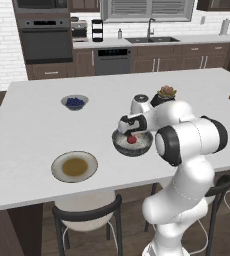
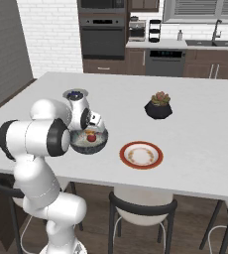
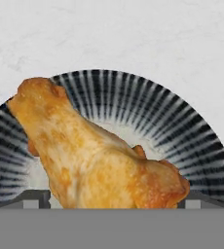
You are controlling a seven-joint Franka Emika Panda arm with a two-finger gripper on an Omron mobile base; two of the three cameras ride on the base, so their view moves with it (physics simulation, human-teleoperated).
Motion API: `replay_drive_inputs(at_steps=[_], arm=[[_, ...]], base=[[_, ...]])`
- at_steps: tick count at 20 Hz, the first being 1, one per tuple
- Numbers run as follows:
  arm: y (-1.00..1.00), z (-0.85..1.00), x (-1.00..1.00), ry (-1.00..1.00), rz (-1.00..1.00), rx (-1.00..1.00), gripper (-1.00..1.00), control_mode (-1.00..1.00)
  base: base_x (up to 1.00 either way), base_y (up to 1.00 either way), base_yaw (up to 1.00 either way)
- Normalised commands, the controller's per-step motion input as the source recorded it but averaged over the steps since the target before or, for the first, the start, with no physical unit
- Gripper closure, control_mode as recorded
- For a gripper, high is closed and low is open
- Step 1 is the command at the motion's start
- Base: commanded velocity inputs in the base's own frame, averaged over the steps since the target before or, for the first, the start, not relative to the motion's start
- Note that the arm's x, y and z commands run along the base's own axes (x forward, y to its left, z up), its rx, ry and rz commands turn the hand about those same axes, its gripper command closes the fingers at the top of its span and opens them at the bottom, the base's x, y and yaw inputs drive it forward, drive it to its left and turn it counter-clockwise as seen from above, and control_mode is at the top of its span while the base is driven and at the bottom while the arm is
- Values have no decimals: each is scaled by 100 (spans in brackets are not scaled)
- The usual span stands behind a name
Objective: Pick the chicken drumstick and tomato from their plates and place them in the bowl. Then put the bowl in the fridge.
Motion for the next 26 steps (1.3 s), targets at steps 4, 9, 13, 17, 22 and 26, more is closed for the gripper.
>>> replay_drive_inputs(at_steps=[4, 9, 13, 17, 22, 26], arm=[[-1, 0, 23, 0, -17, 13, -100, -100], [0, -10, -14, 8, -16, 22, -100, -100], [0, -62, -11, 27, -15, 18, -100, -100], [0, -31, 1, 19, -11, 13, -100, -100], [2, 77, -1, 2, -3, 15, -100, -100], [-2, 72, -28, 14, -13, 4, -100, -100]], base=[[0, 0, 0], [0, 0, 0], [0, 0, 0], [0, 0, 0], [0, 0, 0], [0, 0, 0]])
